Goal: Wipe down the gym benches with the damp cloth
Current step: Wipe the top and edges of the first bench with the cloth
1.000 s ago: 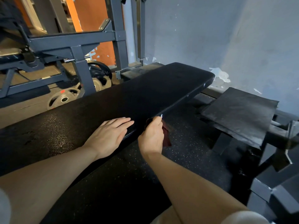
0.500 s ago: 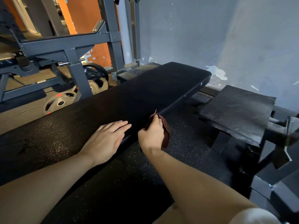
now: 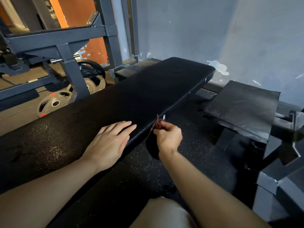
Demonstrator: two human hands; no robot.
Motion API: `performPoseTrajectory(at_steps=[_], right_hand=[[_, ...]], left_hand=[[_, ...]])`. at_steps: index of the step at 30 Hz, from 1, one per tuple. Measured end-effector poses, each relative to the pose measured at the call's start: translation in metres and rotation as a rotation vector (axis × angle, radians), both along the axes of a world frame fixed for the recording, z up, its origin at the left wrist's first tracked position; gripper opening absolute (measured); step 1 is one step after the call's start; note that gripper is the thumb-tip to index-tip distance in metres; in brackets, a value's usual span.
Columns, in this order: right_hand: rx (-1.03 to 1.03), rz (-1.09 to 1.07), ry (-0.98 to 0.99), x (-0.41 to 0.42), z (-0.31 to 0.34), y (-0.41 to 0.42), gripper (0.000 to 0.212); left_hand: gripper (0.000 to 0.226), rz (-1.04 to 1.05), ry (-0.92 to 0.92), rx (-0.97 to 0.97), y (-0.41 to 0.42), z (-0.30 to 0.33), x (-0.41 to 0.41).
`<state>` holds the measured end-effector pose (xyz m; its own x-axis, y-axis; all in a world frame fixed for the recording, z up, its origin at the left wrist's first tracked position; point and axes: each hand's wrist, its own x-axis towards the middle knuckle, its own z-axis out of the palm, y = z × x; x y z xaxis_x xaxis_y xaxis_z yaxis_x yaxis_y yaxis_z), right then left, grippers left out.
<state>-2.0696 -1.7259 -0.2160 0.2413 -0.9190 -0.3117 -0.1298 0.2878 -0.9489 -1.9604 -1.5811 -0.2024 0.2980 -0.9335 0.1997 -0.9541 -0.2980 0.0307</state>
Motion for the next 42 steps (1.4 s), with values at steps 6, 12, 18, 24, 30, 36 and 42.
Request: performPoseTrajectory(at_steps=[6, 12, 18, 24, 30, 36, 42], right_hand=[[-0.052, -0.255, -0.021, 0.008, 0.000, -0.029, 0.018], [-0.191, -0.244, -0.026, 0.019, 0.007, -0.020, 0.025], [-0.343, -0.049, -0.092, 0.006, -0.023, 0.046, 0.041], [-0.375, -0.239, 0.047, 0.015, -0.007, -0.047, 0.026], [-0.367, -0.154, -0.015, 0.019, -0.012, -0.001, 0.028], [-0.463, -0.088, 0.066, 0.013, -0.028, 0.013, 0.031], [-0.383, -0.084, 0.180, 0.016, -0.010, -0.030, 0.032]], left_hand=[[0.058, -0.002, 0.007, -0.002, -0.001, 0.000, 0.000], [0.057, 0.008, 0.014, -0.005, -0.001, -0.001, 0.001], [0.055, 0.008, -0.006, -0.001, -0.002, -0.002, 0.002], [0.053, -0.001, -0.006, -0.019, -0.001, -0.002, 0.001], [0.051, -0.004, -0.016, -0.019, -0.001, -0.003, 0.002], [0.052, 0.005, -0.035, -0.012, -0.001, -0.003, 0.001], [0.054, 0.004, -0.020, -0.012, -0.002, -0.003, 0.001]])
